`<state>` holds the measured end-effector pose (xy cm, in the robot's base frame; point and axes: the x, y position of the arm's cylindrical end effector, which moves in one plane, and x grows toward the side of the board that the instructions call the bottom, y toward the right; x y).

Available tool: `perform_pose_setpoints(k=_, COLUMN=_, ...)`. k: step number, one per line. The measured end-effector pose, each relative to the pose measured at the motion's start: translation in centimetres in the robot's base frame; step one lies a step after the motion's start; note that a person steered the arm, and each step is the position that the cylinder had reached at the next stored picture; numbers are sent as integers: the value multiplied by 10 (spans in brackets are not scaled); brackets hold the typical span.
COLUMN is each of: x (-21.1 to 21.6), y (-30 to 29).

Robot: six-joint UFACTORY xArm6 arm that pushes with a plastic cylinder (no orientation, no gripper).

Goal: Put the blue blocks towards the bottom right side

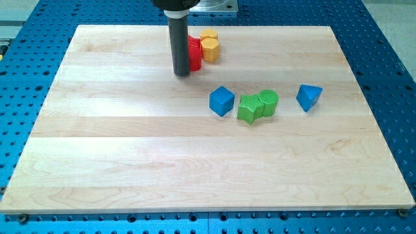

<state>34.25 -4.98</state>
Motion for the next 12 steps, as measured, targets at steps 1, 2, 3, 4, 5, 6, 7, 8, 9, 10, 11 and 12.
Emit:
perform_pose_setpoints(k=1, x=37, y=2)
perform_pose_setpoints(k=2, x=86, y=36)
perform_pose_setpoints(k=3, x=116, y=92)
perform_pose_setpoints(k=4, x=107, y=116)
perform_pose_setpoints(k=5, x=75, y=118)
perform_pose_setpoints(k=6, x=54, y=120)
perform_pose_setpoints(k=7, x=52, y=173)
perform_pose_setpoints(k=8, x=29, y=187)
perform_pose_setpoints(k=9, x=21, y=215)
perform_pose_setpoints(k=10, x=17, y=251)
perform_pose_setpoints(k=11, x=47, y=258)
perform_pose_setpoints(k=12, x=92, y=258)
